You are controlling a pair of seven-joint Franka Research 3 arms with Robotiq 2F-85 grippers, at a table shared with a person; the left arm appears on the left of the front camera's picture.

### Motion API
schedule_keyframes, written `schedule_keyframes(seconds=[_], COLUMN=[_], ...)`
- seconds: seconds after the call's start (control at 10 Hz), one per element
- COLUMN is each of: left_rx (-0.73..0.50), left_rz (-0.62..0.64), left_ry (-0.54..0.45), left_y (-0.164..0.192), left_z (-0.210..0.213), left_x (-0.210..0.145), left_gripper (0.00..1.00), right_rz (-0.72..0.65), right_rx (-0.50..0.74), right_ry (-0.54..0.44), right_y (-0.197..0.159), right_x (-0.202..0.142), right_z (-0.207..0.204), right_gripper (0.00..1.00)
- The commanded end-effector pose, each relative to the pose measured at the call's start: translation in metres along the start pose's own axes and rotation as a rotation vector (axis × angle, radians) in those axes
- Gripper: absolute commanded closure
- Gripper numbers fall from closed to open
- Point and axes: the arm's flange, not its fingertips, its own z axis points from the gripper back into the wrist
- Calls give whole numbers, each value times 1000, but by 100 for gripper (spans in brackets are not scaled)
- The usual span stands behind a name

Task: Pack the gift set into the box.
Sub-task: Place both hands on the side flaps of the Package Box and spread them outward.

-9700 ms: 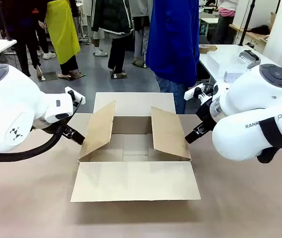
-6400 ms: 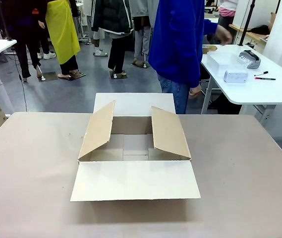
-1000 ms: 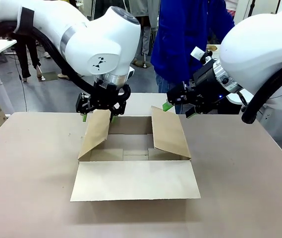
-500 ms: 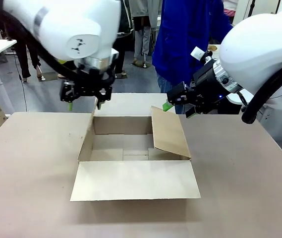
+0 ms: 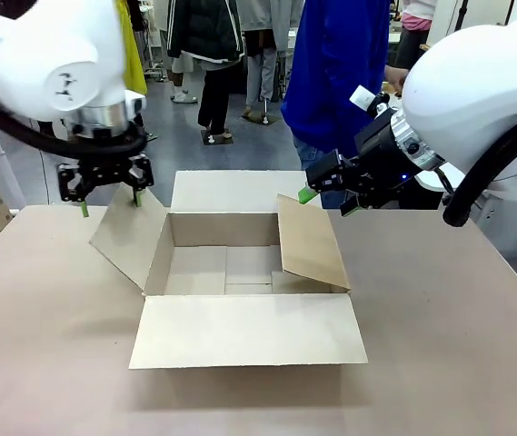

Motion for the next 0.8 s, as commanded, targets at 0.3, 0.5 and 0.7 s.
schedule_keyframes(seconds=[0.3,0.5,0.7], left_rx=[-401,-504,-436], left_rz=[-347,-369,-310], left_ry=[372,366,301], left_y=[87,110,82], left_z=[-51,-61,-53], left_x=[21,35,18], left_gripper=[0,0,0], right_rz=[-2,-2,-2], right_rx=[2,2,2], right_ry=[6,6,6], right_y=[1,1,1], right_x=[1,1,1], right_z=[1,1,1], right_gripper=[0,0,0])
